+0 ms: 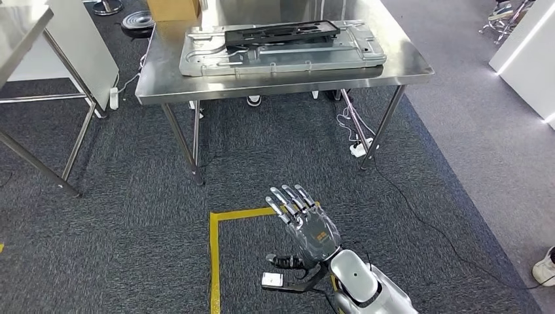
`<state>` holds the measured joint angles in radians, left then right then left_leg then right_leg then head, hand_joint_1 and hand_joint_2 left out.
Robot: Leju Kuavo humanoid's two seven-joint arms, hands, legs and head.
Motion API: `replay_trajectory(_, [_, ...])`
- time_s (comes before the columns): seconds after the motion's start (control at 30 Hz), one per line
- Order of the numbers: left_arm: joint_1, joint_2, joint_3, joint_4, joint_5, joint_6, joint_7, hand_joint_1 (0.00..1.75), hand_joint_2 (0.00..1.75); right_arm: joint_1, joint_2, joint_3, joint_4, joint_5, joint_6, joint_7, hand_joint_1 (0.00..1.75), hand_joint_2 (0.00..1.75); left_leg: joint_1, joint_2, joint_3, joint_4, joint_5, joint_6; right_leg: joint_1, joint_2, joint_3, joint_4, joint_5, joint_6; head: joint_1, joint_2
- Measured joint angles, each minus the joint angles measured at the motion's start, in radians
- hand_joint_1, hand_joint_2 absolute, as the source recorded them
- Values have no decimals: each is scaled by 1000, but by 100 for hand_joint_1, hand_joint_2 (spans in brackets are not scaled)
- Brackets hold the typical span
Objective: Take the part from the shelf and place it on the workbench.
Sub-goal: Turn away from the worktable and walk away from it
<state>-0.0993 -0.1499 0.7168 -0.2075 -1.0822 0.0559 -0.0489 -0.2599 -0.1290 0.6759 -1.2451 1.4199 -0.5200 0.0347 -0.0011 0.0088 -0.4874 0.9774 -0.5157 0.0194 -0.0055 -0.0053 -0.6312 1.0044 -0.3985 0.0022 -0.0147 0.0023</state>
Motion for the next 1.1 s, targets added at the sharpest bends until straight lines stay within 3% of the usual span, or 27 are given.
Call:
replay_trajectory(0.17, [0, -2, 0, 0, 0, -1, -1, 0, 0, 1, 0, -3, 0, 0, 0, 0, 0, 0, -3, 1, -8, 3, 8, 6, -3, 2, -2, -8, 18, 13, 0, 0])
replay_trajectory(0.67, [0, -2, 0, 0, -2, -3, -1, 0, 0, 4, 0, -5, 0, -16, 0, -2, 0, 0, -4, 1, -14, 5, 8, 7, -4, 3, -10, -8, 19, 15, 0, 0])
replay_trajectory(0.83, [1, -2, 0, 0, -4, -3, -1, 0, 0, 17, 0, -10, -6, -47, 0, -9, 0, 0, -6, 1, -19, 10, 15, 19, -8, 4, -11, -12, 28, 30, 0, 0])
replay_trajectory(0.9, [2, -4, 0, 0, -5, -4, -1, 0, 0, 22, 0, -13, -10, -51, 0, -10, 0, 0, 0, 9, -15, -4, 28, 29, -7, 6, -21, 9, 7, 35, 0, 0])
replay_trajectory(0.93, [2, -4, 0, 0, -6, -5, -1, 0, 0, 24, 0, -15, -11, -52, 0, -10, 0, 0, 4, 15, -15, -10, 35, 33, -7, 7, -37, 48, -22, 37, 1, 0])
replay_trajectory(1.03, [3, -5, 0, 0, -8, -9, -1, 0, 0, 34, -2, -20, -11, -53, 0, -10, 0, 0, 4, 33, -25, -10, 40, 39, -11, 7, -116, 247, -128, 43, 1, 0])
replay_trajectory(1.07, [3, -5, 0, 0, -8, -11, -1, 0, 0, 38, -3, -20, -11, -53, 0, -10, 0, 0, 4, 39, -28, -8, 40, 38, -14, 6, -127, 284, -139, 46, 1, 0])
replay_trajectory(1.1, [2, -6, 0, 0, -9, -13, -1, 0, 0, 41, -4, -21, -11, -53, 0, -10, 0, 0, 5, 46, -30, -4, 39, 36, -17, 4, -118, 280, -131, 48, 1, 0])
